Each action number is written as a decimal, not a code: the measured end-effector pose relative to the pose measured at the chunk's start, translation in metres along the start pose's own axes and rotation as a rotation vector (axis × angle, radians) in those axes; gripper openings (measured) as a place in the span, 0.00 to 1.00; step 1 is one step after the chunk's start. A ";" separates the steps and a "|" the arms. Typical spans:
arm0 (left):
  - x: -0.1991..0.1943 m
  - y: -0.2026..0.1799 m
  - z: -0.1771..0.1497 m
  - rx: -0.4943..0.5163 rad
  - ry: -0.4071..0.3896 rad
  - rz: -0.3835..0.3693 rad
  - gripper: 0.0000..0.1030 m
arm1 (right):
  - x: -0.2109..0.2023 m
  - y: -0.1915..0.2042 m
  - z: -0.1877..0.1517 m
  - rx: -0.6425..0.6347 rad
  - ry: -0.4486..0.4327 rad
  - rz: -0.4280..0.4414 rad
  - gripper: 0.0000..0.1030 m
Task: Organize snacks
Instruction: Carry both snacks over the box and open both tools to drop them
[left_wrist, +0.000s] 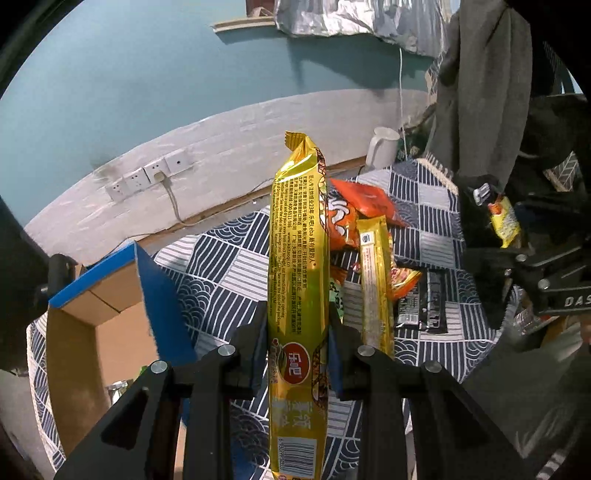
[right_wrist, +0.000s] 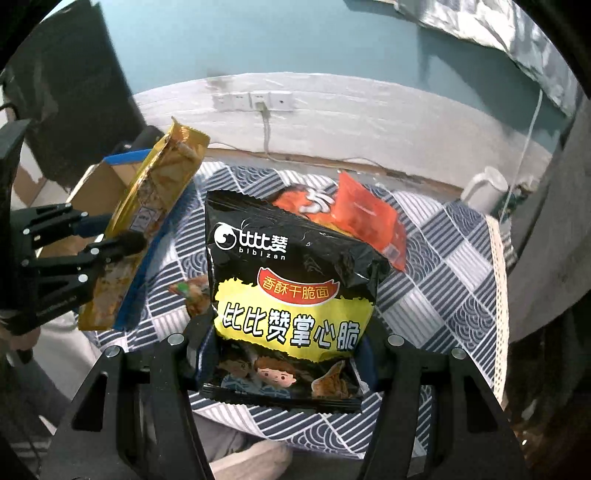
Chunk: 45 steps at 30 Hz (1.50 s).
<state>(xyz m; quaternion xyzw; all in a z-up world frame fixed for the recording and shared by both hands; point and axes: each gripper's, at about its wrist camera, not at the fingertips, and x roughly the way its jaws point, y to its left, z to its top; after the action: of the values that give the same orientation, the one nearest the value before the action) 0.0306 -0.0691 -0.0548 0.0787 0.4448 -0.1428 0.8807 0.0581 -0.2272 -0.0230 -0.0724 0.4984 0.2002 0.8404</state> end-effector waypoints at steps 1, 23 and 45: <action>-0.004 0.002 0.000 0.001 -0.007 0.004 0.27 | -0.001 0.003 0.002 -0.012 -0.002 0.003 0.58; -0.060 0.097 -0.029 -0.106 -0.068 0.176 0.27 | 0.002 0.101 0.056 -0.173 -0.057 0.110 0.58; -0.049 0.186 -0.067 -0.238 -0.026 0.255 0.27 | 0.064 0.204 0.093 -0.292 0.017 0.221 0.58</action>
<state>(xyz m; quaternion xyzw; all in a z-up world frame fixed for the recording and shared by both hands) 0.0115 0.1339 -0.0530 0.0278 0.4338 0.0225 0.9003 0.0768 0.0053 -0.0169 -0.1403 0.4758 0.3609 0.7897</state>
